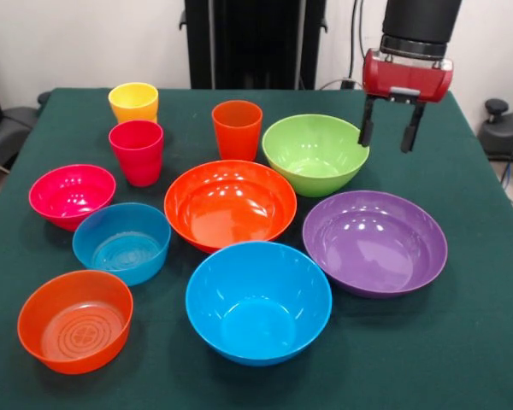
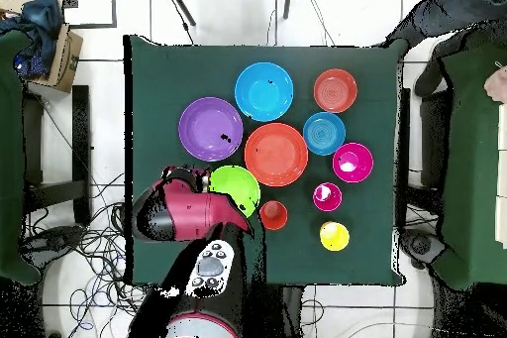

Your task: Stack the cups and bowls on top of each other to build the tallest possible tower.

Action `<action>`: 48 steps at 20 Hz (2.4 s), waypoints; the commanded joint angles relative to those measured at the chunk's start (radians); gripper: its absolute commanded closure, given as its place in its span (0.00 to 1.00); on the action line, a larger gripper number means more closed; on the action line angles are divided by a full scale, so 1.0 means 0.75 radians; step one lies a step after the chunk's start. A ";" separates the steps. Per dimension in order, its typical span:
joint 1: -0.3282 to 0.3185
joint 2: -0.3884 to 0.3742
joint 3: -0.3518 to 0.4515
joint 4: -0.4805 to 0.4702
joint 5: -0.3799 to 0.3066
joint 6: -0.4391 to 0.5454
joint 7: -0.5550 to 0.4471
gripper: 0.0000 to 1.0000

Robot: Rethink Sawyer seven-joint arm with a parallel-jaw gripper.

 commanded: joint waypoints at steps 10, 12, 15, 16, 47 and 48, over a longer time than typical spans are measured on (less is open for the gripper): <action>-0.463 -0.417 0.511 0.373 -0.113 0.289 -0.069 0.00; -0.534 -0.467 0.571 0.408 -0.111 0.333 -0.102 0.00; -0.589 -0.486 0.613 0.430 -0.135 0.342 -0.123 0.00; -0.612 -0.490 0.629 0.442 -0.149 0.338 -0.132 0.00; -0.896 -0.406 0.782 0.639 -0.770 0.096 -0.075 0.00; -0.893 -0.398 0.769 0.638 -0.800 0.088 -0.071 0.00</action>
